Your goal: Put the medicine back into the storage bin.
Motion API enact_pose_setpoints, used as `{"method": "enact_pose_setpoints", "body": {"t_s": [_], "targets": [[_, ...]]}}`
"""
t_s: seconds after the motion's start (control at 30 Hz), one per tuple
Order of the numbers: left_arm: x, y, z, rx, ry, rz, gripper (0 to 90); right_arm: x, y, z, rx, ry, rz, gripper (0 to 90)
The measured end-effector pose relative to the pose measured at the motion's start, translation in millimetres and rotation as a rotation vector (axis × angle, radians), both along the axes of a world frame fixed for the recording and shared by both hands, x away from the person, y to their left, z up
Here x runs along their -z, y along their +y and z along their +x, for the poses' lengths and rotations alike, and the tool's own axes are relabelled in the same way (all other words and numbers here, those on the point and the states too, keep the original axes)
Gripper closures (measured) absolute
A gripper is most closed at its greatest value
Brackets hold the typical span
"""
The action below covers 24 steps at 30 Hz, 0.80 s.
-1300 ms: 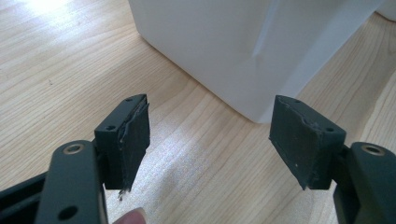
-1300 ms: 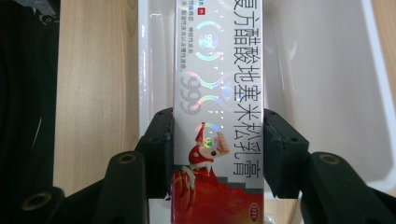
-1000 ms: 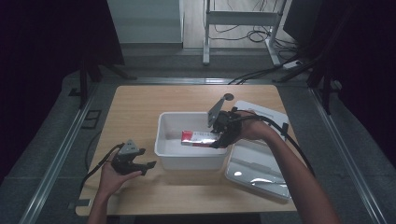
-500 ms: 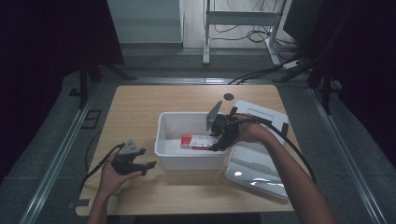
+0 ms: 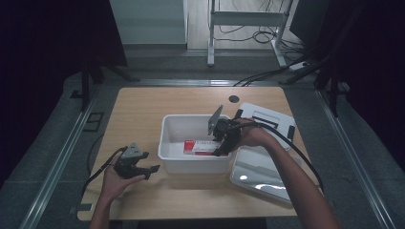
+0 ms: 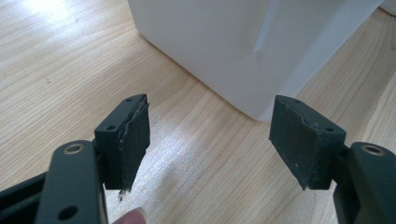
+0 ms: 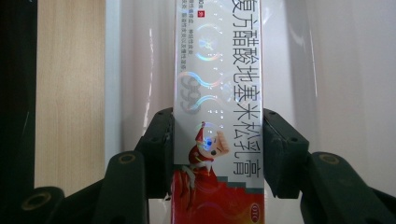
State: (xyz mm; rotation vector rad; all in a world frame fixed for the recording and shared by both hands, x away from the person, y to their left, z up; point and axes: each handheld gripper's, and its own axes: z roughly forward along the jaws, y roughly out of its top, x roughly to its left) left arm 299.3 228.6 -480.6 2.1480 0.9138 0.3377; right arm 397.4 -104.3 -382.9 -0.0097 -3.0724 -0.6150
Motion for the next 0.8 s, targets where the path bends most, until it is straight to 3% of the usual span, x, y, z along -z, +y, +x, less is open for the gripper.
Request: {"method": "enact_pose_setpoints", "body": {"t_s": [0.8], "targets": [[0.8,-0.4,0.4,0.002,0.001,0.006,29.1,12.7,3.3,2.2,0.000,0.011,-0.028,50.7]]}}
